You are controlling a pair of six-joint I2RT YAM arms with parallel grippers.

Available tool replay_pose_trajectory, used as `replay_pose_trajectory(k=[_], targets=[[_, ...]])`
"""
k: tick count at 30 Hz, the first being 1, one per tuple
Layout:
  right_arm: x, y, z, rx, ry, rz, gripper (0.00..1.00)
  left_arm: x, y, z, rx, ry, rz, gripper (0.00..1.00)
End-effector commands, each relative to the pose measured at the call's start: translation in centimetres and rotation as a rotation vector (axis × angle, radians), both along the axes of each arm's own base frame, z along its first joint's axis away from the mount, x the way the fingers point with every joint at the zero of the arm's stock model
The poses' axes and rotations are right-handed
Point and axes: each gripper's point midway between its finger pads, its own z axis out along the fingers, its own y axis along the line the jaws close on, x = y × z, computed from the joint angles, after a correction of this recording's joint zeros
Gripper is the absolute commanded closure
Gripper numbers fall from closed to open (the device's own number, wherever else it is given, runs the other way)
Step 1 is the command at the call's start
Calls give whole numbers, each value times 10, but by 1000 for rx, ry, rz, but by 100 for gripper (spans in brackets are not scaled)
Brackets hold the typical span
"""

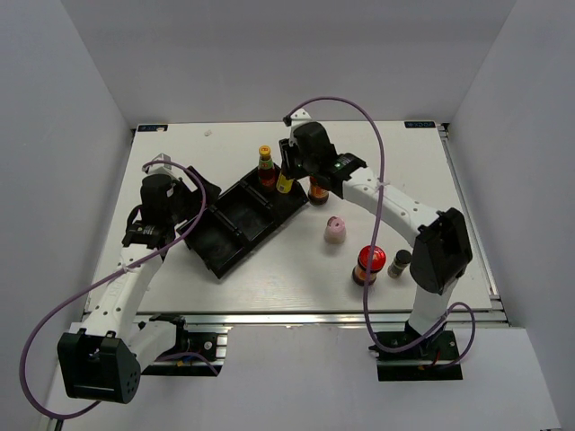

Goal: Organize the condiment bottles

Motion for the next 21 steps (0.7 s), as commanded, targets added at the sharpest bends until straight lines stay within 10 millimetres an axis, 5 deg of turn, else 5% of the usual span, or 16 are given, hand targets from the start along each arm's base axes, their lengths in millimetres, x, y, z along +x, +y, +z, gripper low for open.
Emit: replay_pose_trajectory(k=[1, 11, 17, 21], targets=[[24, 17, 37, 79, -124, -11, 100, 2, 1, 13, 3, -25, 9, 2], [40, 37, -14, 46, -64, -4, 100, 1, 2, 10, 7, -15, 13, 2], [36, 38, -25, 38, -39, 6, 78, 0, 1, 8, 4, -11, 11, 2], [30, 37, -23, 41, -32, 18, 54, -2, 1, 4, 0, -1, 15, 2]])
